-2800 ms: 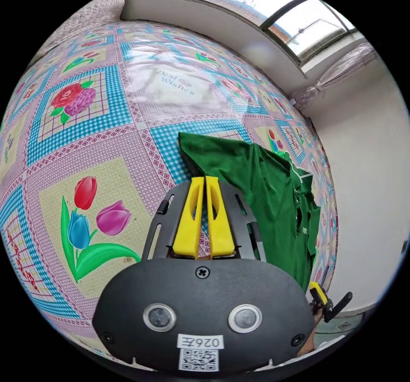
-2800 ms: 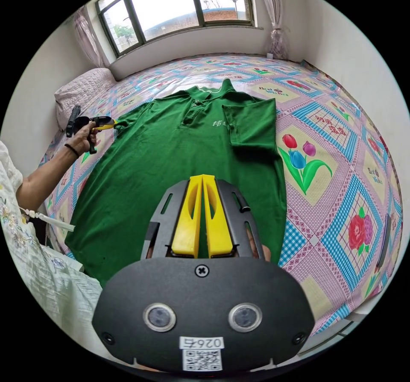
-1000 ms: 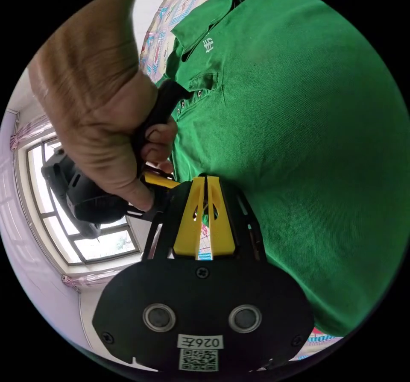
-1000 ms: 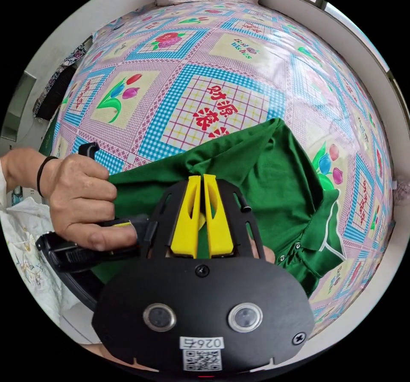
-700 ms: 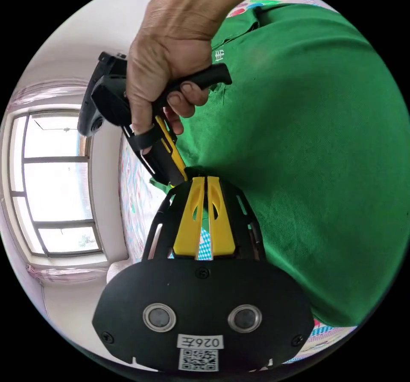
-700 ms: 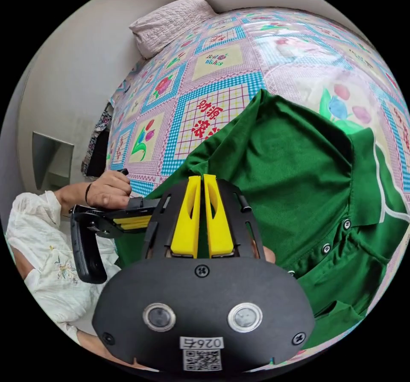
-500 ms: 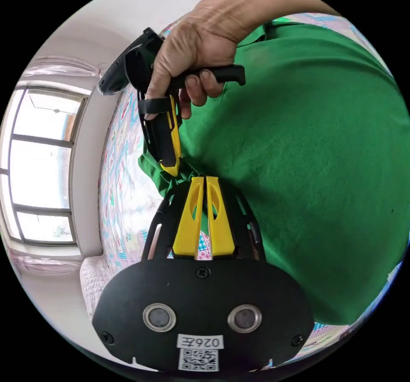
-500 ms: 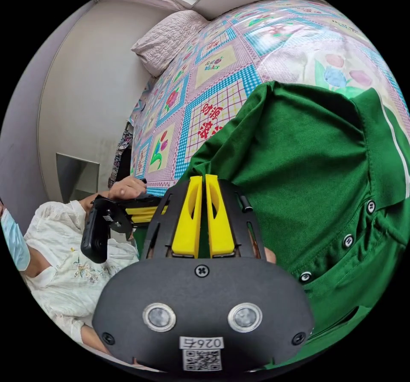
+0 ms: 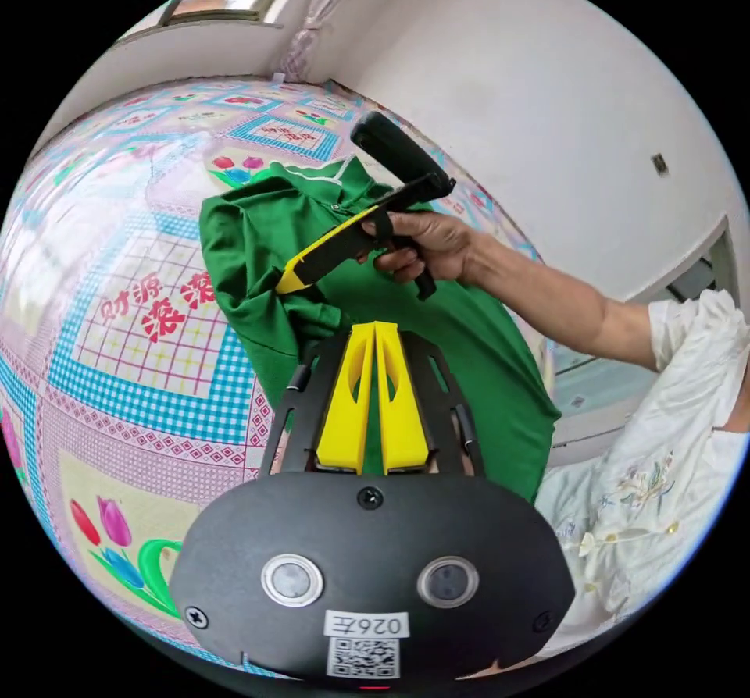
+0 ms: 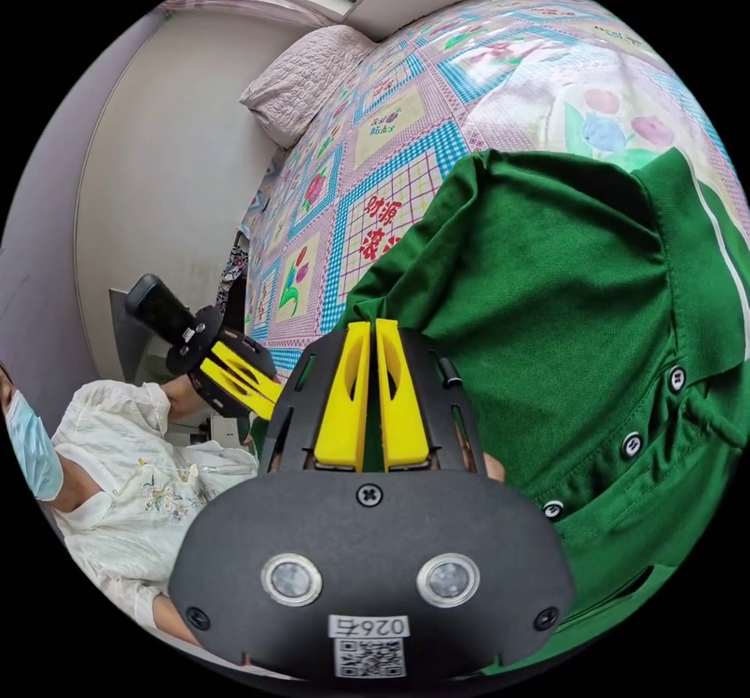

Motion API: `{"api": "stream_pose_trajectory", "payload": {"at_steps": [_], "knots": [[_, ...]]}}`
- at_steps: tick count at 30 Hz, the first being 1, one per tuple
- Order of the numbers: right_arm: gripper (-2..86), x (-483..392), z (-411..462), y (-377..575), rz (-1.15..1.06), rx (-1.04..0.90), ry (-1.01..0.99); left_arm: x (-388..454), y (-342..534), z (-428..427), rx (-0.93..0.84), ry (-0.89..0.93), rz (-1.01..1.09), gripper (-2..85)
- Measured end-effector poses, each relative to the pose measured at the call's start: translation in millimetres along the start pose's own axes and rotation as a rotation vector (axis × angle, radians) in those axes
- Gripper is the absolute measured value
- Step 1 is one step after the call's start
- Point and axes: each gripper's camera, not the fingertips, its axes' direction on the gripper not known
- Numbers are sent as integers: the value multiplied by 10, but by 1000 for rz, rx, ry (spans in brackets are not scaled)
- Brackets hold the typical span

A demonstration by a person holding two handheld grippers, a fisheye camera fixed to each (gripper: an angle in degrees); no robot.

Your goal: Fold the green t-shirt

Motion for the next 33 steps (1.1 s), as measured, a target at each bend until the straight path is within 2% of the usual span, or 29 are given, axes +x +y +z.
{"api": "stream_pose_trajectory", "payload": {"at_steps": [2, 7, 11, 20, 25, 29, 33], "knots": [[-10, -98, -52, -23, -26, 4, 13, -207, 63, -101, 25, -154, -53, -10], [-10, -214, -135, -67, -41, -7, 61, -582, 131, 84, -126, -306, -96, -10], [-9, -233, -196, -15, -41, -12, 50, -747, 238, -17, -123, -328, -106, -10], [-9, 86, -758, 375, 163, 187, 101, -1226, 581, -348, -91, -253, -214, -10], [-9, 122, -865, 608, 202, 188, 119, -1382, 748, -484, -72, -176, -261, -10], [-9, 63, -907, 691, 219, 211, 126, -1353, 812, -713, 24, -118, -254, -10], [-9, 101, -804, 614, 257, 241, 25, -1357, 690, -669, 29, -89, -200, -10]]}}
